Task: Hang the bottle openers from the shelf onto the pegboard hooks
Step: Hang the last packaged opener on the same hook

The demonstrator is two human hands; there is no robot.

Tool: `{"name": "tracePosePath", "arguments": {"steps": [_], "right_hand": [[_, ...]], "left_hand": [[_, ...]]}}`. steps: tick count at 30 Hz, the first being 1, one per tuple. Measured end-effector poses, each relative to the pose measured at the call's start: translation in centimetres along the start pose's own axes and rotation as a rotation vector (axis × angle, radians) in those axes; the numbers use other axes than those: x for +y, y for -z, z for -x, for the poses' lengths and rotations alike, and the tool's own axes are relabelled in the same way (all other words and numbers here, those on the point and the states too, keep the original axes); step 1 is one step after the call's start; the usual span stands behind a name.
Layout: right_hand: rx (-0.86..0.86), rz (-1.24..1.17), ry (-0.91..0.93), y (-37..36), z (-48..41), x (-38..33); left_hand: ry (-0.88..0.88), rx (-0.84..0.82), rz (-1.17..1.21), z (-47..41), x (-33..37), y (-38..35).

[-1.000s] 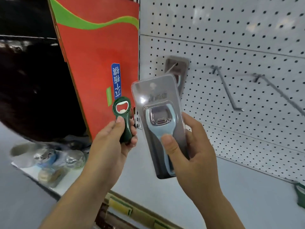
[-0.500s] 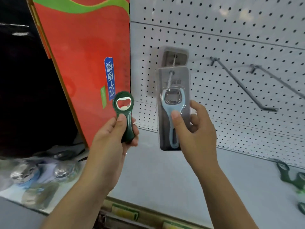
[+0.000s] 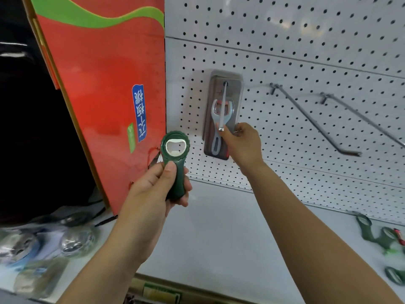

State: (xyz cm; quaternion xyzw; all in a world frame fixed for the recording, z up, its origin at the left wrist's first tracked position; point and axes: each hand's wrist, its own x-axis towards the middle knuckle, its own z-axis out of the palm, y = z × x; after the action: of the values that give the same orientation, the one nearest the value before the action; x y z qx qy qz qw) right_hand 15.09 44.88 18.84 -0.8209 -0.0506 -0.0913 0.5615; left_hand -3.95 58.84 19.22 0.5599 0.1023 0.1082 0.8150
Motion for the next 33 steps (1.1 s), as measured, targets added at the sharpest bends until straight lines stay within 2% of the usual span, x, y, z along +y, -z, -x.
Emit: {"name": "tracePosePath", "arguments": {"steps": [7,11,14,18,20,22,26,29,33], "right_hand": [[0.049,0.008,-0.082,0.2,-1.5,0.6],[0.065,0.018,-0.158,1.2,2.2,-0.1],[0.059,-0.043,-0.148,2.5,6.5,-0.8],[-0.117,-0.247,-0.129,4.7,12.2,-2.7],[-0.175,-0.257,-0.124,5.8,14.2,-3.3],[-0.173,-0.229,-0.104,6.8,15.7,-3.3],[-0.056,-0.289,-0.074,8.7,18.0,-2.7],[0.040,-0.317,0.000,10.7,19.8,-2.9],[0.140,-0.313,0.122,13.4,21.3,-4.3]], "left_hand": [[-0.024,-0.031,-0.124,-0.1,-0.3,0.7],[-0.025,-0.055,-0.213,-0.3,-0.5,1.0],[-0.009,-0.079,-0.275,-0.1,-1.1,0.9],[-0.003,-0.164,-0.341,0.5,-1.7,-0.3],[-0.004,-0.212,-0.365,1.0,-1.8,-1.4],[-0.019,-0.284,-0.402,1.6,-2.0,-2.7],[-0.027,-0.471,-0.465,2.1,-1.9,-4.9],[-0.178,-0.489,-0.596,1.3,-1.0,-6.1],[-0.419,-0.393,-0.500,-0.3,1.0,-8.1]]}}
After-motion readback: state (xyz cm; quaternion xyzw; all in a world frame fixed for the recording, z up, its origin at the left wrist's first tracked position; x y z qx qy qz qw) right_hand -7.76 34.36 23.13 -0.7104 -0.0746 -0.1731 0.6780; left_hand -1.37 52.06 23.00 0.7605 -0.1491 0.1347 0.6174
